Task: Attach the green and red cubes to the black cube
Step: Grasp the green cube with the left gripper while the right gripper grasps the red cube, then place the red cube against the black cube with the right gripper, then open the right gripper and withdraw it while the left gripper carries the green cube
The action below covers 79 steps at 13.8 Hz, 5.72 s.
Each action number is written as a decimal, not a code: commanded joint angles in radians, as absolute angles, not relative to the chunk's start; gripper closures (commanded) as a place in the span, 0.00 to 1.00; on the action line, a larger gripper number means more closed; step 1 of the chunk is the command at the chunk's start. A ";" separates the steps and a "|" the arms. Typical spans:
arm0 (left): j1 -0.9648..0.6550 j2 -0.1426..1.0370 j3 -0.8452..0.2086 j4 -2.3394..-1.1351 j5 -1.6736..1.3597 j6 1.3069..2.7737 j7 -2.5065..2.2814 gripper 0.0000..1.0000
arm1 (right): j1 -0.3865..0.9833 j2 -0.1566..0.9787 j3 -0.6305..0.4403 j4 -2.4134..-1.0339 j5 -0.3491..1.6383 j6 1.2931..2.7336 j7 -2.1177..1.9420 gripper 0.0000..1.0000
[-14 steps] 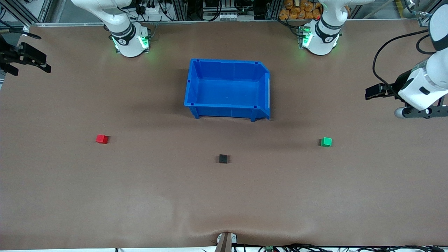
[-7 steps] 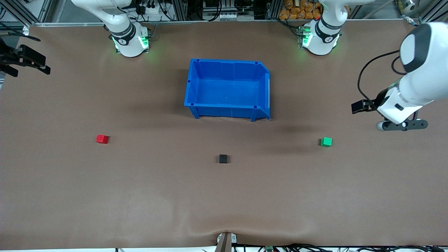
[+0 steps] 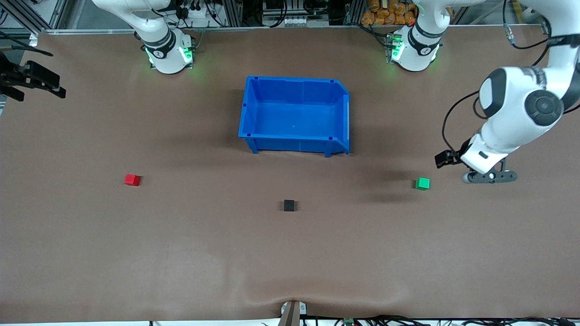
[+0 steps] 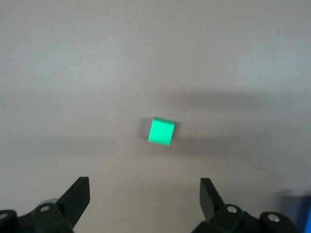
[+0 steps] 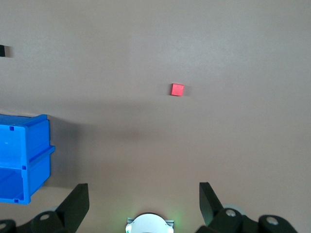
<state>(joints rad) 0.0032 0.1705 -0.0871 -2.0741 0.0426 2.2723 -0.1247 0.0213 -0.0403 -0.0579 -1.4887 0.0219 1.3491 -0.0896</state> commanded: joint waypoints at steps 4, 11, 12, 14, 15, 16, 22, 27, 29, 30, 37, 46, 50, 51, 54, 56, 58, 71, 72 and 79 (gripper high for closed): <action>0.002 0.284 -0.092 -2.060 0.060 2.394 -0.161 0.00 | -0.001 0.023 -0.055 -1.488 -0.015 1.368 -0.103 0.00; -0.008 0.406 -0.092 -2.014 0.061 2.430 -0.149 0.00 | -0.071 0.410 -0.054 -1.448 -0.025 1.468 -0.086 0.00; -0.008 0.420 -0.092 -2.008 0.063 2.430 -0.144 0.00 | -0.081 0.454 -0.054 -1.450 0.000 1.506 -0.069 0.00; -0.011 0.440 -0.092 -2.006 0.084 2.431 -0.143 0.00 | -0.100 0.518 -0.054 -1.454 0.034 1.621 -0.040 0.00; -0.011 0.449 -0.092 -2.006 0.109 2.431 -0.143 0.00 | -0.097 0.550 -0.054 -1.457 0.034 1.631 -0.040 0.00; -0.009 0.462 -0.092 -2.006 0.126 2.431 -0.143 0.00 | -0.092 0.593 -0.054 -1.457 0.032 1.629 -0.040 0.00; -0.012 0.548 -0.095 -1.942 0.130 2.453 -0.155 0.00 | -0.091 0.719 -0.054 -1.509 0.029 1.821 0.002 0.00; -0.020 0.571 -0.095 -1.939 0.130 2.453 -0.156 0.00 | -0.098 0.765 -0.054 -1.535 0.034 1.828 0.005 0.19; -0.018 0.569 -0.095 -1.945 0.130 2.453 -0.156 0.00 | -0.097 0.775 -0.054 -1.557 0.058 1.848 0.005 0.41; -0.018 0.566 -0.095 -1.950 0.130 2.451 -0.155 0.00 | -0.101 0.775 -0.052 -1.555 0.061 1.847 0.005 0.60; -0.018 0.555 -0.095 -1.956 0.130 2.428 -0.161 0.30 | -0.062 0.768 -0.044 -1.474 0.261 1.807 0.389 1.00; -0.015 0.543 -0.095 -1.973 0.129 2.421 -0.167 0.44 | 0.270 0.805 -0.046 -1.445 0.790 2.150 1.193 1.00; -0.015 0.526 -0.100 -1.968 0.129 2.340 -0.248 1.00 | 0.411 0.863 -0.046 -1.422 0.799 2.354 1.366 1.00; -0.015 0.522 -0.100 -1.967 0.129 2.335 -0.288 1.00 | 0.432 0.885 -0.046 -1.402 0.799 2.382 1.409 1.00; -0.018 0.511 -0.124 -1.948 0.127 2.335 -0.430 1.00 | 0.489 0.920 -0.048 -1.353 0.796 2.391 1.482 1.00; -0.023 0.506 -0.135 -1.904 0.124 2.333 -0.582 1.00 | 0.511 0.920 -0.048 -1.353 0.796 2.395 1.486 1.00; -0.031 0.509 -0.146 -1.846 0.117 2.300 -0.717 1.00 | 0.522 0.928 -0.049 -1.355 0.793 2.431 1.506 1.00; -0.264 0.721 -0.146 -1.511 0.115 2.273 -1.809 1.00 | 0.555 0.933 -0.061 -1.341 0.702 2.504 1.548 0.00; -0.279 0.741 -0.146 -1.487 0.115 2.275 -1.886 1.00 | 0.533 0.914 -0.069 -1.342 0.652 2.497 1.543 0.00; -0.425 0.848 -0.144 -1.364 0.115 2.333 -2.164 1.00 | 0.257 0.743 -0.077 -1.318 0.511 2.015 1.162 0.00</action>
<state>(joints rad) -0.3896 0.8025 -0.1522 -1.4333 0.1064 2.3154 -2.0991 0.3461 0.8211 -0.0950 -1.3127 0.5390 2.1544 1.2827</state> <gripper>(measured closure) 0.599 0.000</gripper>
